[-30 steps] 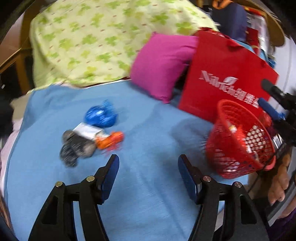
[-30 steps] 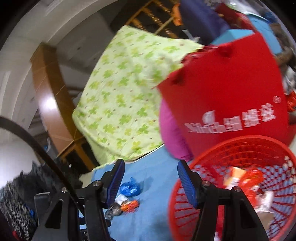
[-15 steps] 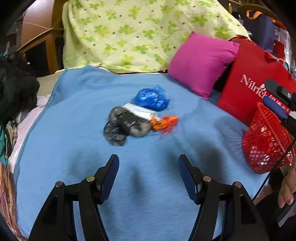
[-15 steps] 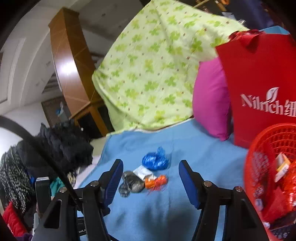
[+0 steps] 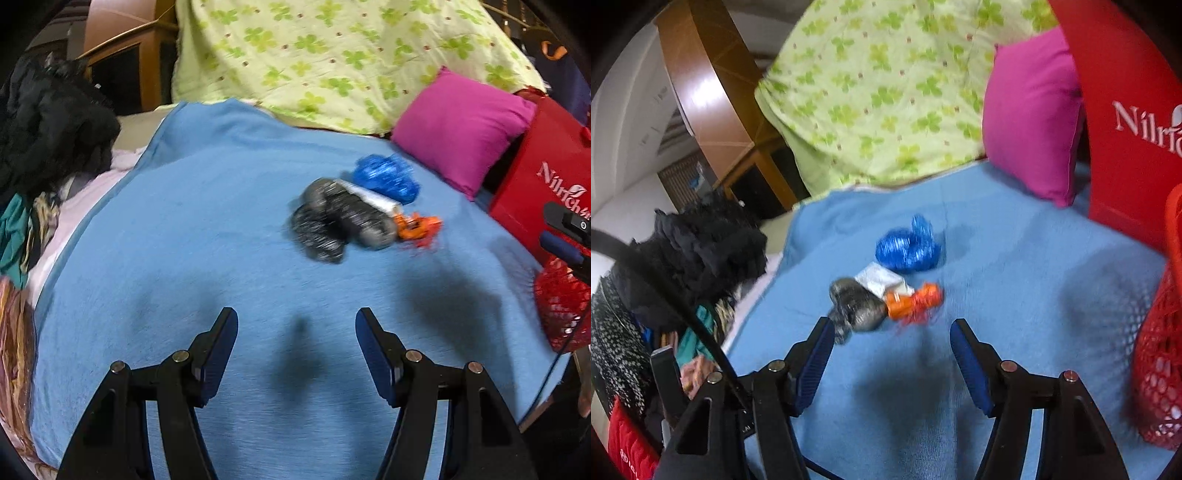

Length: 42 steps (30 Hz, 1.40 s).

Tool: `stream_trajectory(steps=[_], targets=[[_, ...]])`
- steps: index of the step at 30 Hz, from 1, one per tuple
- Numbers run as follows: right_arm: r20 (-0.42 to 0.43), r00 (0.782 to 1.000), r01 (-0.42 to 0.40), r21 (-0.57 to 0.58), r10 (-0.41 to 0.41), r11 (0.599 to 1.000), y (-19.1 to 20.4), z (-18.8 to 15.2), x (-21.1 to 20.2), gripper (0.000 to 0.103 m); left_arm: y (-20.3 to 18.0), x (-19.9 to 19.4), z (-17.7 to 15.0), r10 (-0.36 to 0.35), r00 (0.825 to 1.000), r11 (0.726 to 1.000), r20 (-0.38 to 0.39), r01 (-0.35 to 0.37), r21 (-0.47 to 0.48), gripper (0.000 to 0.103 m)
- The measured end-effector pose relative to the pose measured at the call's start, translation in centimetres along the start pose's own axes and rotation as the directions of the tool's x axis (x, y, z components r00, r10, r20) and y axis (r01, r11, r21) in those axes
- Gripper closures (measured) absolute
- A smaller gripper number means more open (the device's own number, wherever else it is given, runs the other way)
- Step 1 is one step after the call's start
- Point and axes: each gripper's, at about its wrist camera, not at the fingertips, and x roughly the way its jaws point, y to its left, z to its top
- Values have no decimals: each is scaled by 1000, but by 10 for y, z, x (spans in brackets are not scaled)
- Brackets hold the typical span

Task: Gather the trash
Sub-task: 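Return both tools over the blanket toward the black and orange bags, then grasp the orange bag with the right tool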

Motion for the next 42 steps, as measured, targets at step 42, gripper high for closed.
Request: stream_trajectory(steps=[42], targets=[[-203,979,63,341,9,938,-60,38,127,73,-33,82,95,-294,955,945,-39,285,-160,31]])
